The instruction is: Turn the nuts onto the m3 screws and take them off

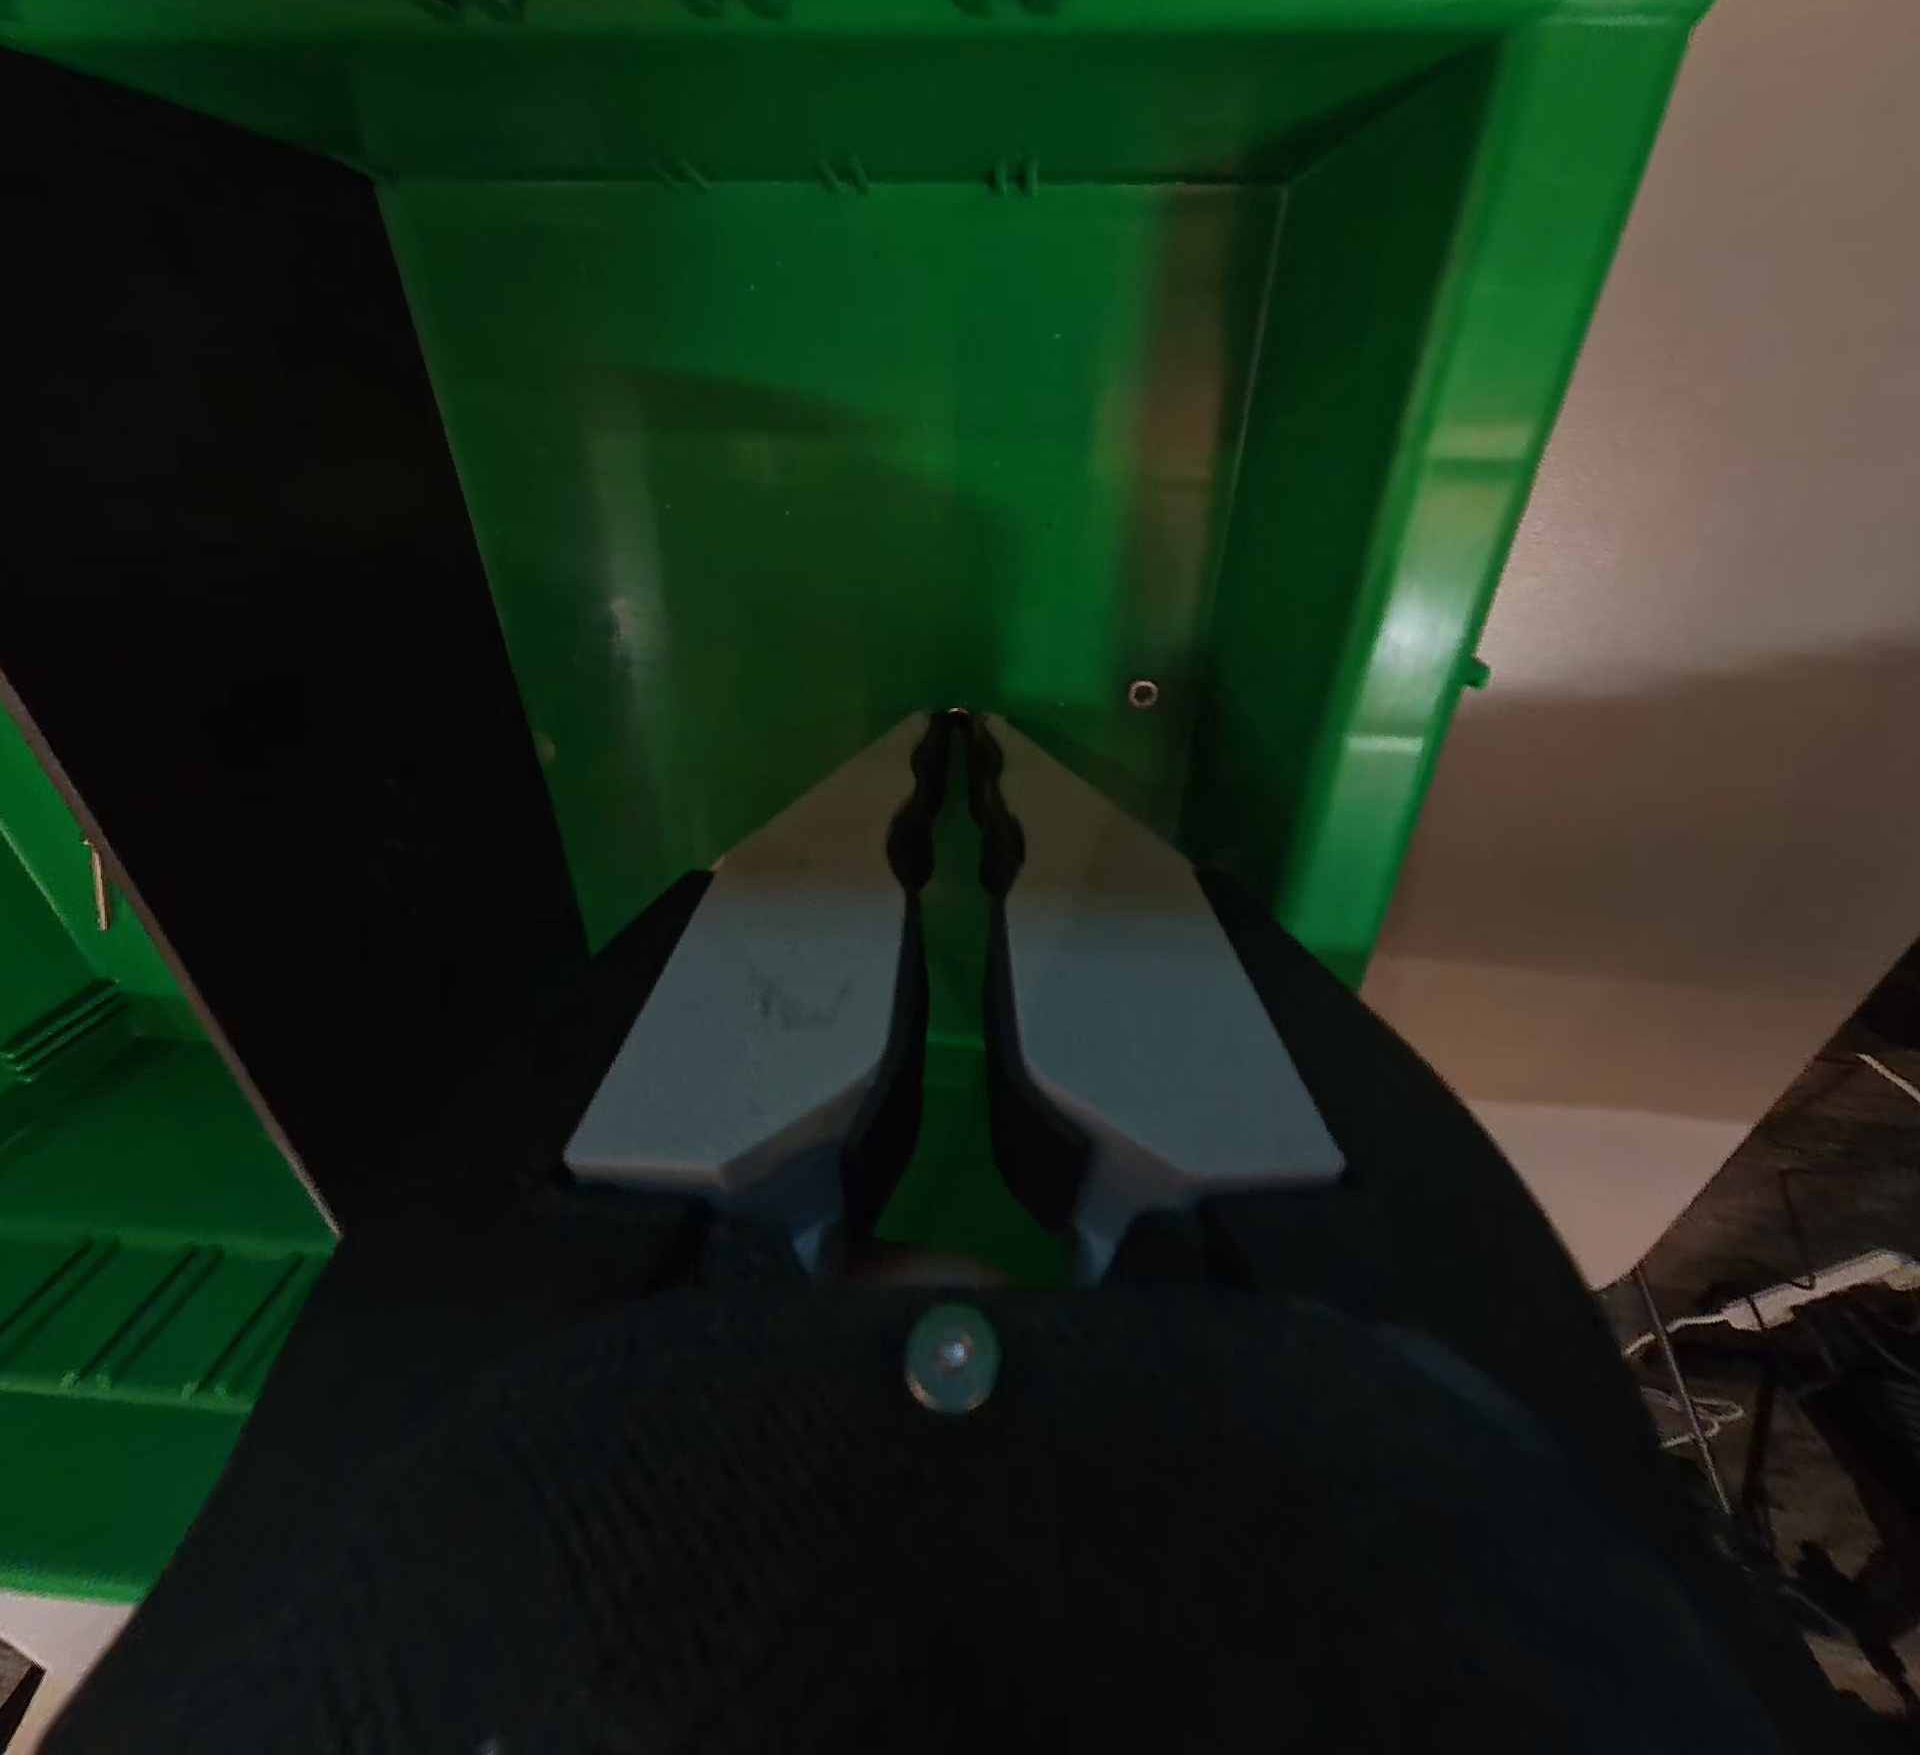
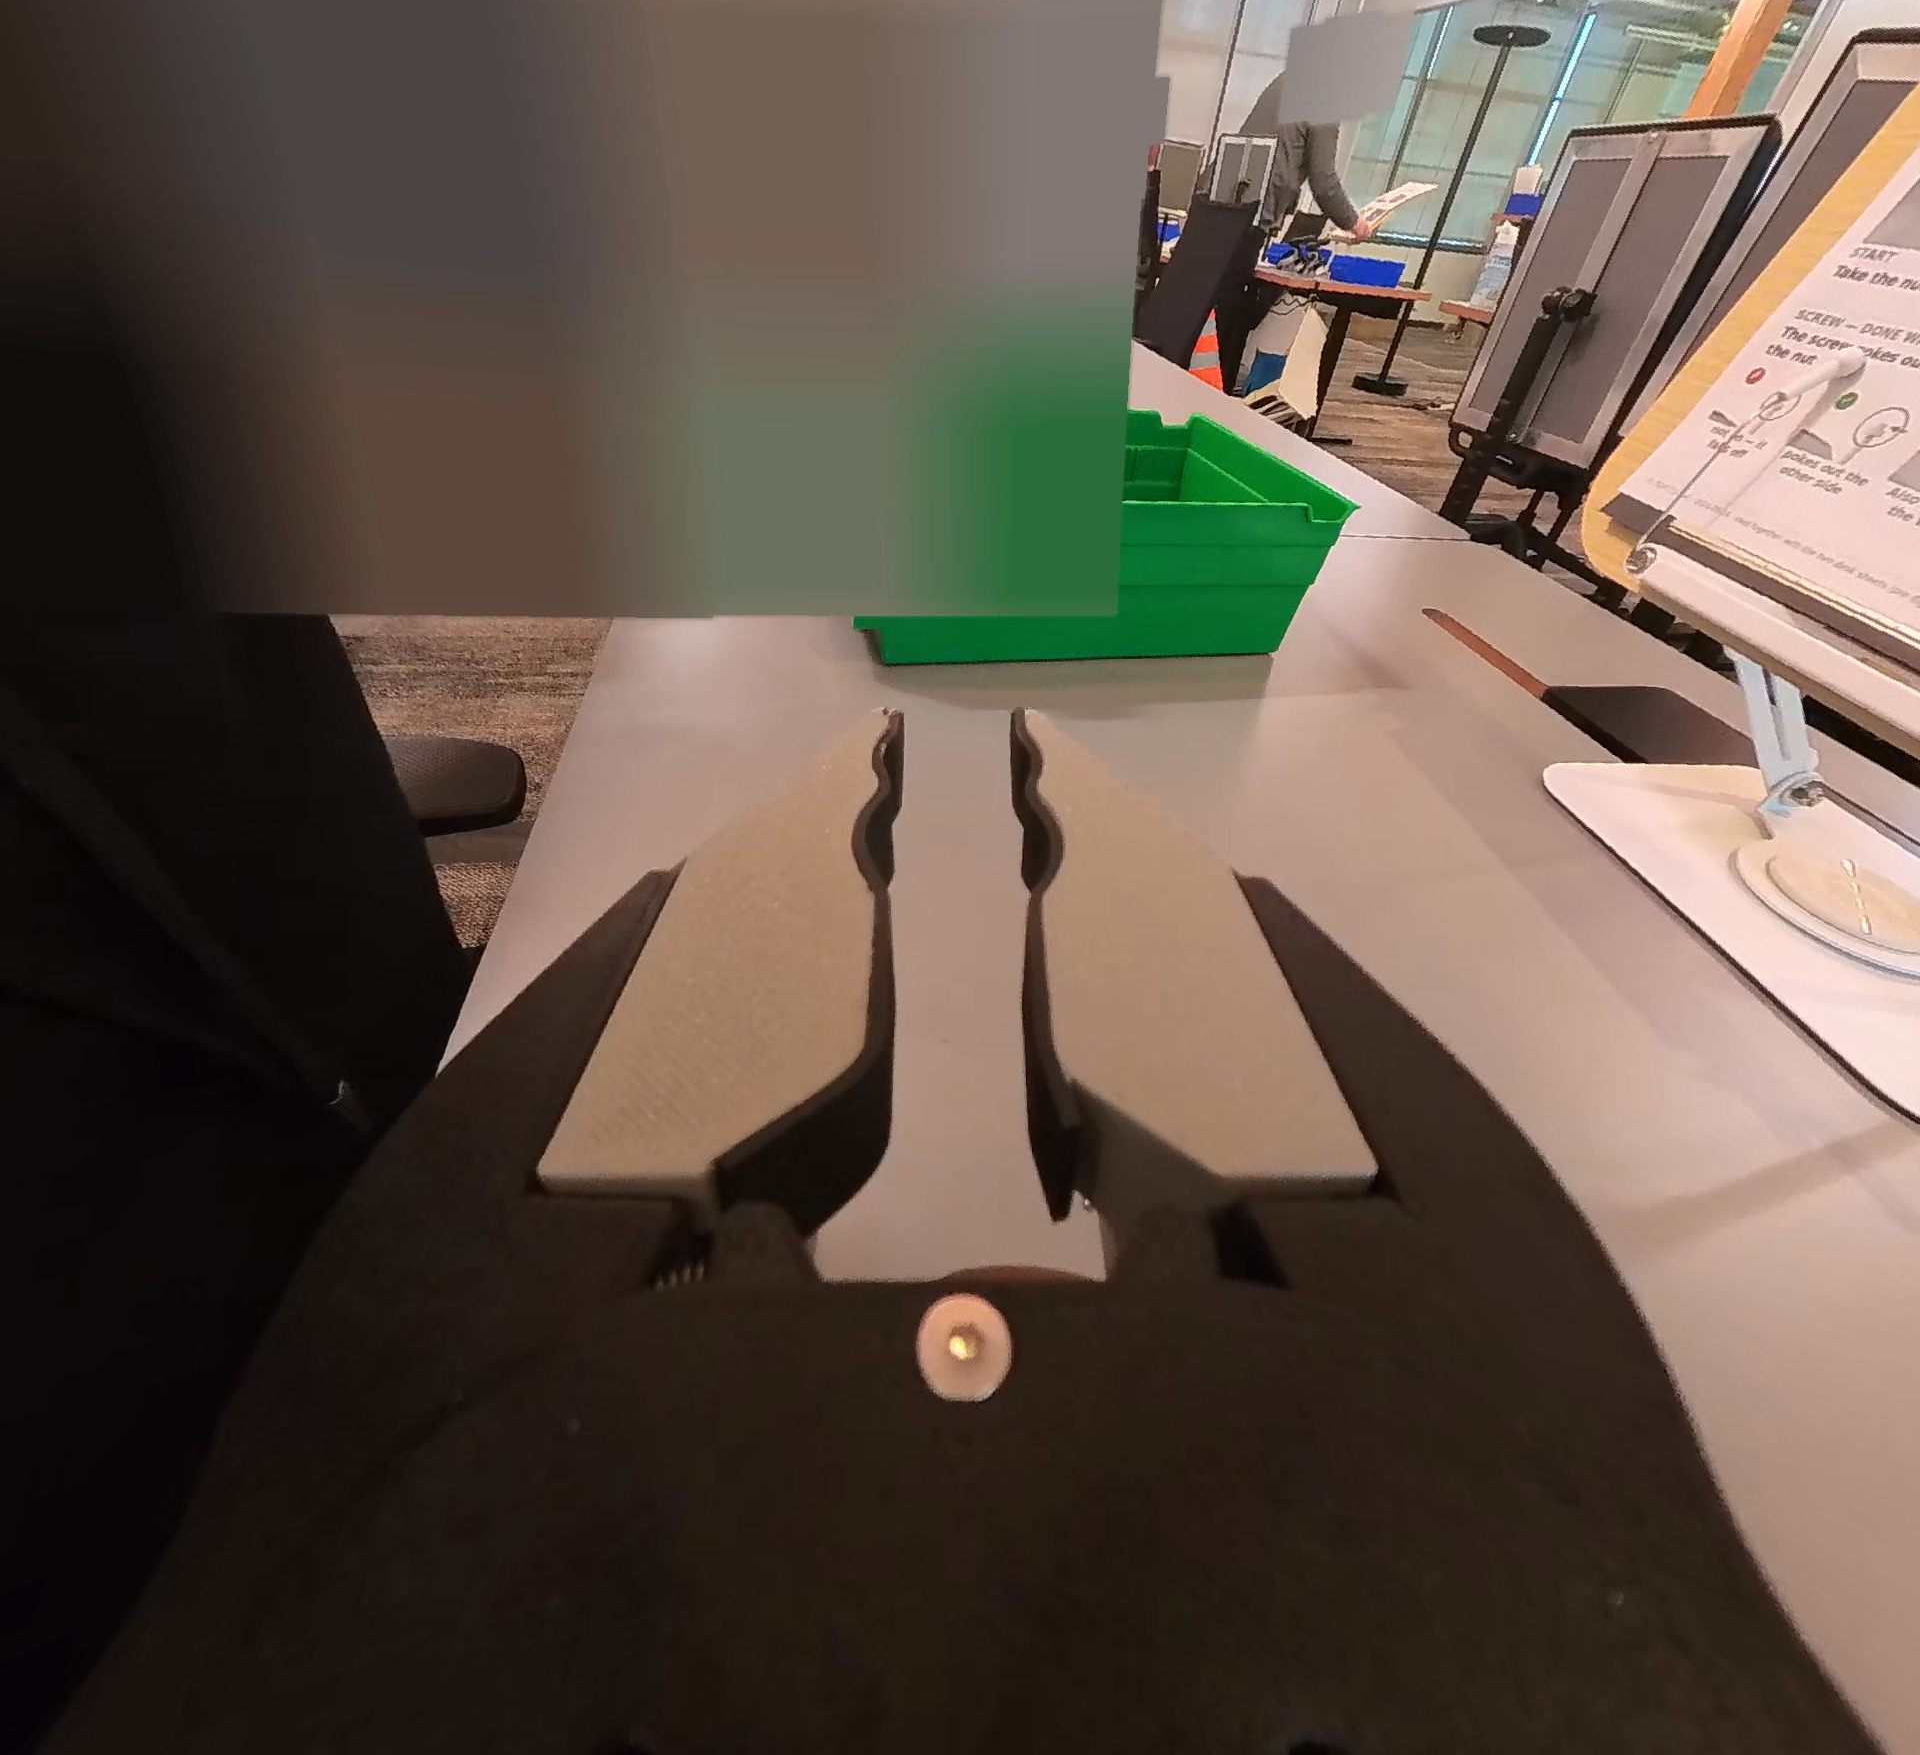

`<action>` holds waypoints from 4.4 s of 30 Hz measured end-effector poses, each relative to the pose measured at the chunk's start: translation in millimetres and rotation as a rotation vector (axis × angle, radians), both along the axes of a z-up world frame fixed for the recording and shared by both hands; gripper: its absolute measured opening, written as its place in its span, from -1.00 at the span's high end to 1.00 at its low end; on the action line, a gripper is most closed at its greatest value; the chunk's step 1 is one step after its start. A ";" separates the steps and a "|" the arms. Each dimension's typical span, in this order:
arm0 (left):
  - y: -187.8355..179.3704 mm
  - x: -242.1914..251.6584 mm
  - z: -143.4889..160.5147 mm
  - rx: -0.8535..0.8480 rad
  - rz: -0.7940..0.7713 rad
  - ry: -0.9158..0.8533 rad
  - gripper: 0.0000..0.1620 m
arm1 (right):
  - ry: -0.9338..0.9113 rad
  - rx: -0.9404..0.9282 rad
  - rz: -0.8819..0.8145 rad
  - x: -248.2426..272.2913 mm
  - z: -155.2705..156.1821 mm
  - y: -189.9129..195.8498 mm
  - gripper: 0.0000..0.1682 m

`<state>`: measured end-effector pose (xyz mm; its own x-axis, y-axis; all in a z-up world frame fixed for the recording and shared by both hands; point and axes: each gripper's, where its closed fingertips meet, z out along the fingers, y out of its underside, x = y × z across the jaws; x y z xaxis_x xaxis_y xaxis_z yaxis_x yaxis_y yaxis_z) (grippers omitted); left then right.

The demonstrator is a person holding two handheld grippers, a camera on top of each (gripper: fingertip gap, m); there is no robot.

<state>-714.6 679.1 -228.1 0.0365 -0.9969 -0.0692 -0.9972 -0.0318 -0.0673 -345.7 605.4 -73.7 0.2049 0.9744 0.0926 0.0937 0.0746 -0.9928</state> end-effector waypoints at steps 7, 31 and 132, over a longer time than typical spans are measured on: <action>-0.9 1.6 0.0 0.012 -0.041 0.001 0.98 | 0.001 -0.003 0.002 -0.5 -0.4 0.0 0.80; -0.4 4.9 6.7 0.014 -0.025 -0.002 1.00 | 0.001 -0.002 -0.003 1.0 -0.1 0.7 0.80; -4.5 28.9 1.2 0.014 0.107 -0.184 0.95 | -0.377 -0.031 -0.433 18.4 -73.0 71.2 0.74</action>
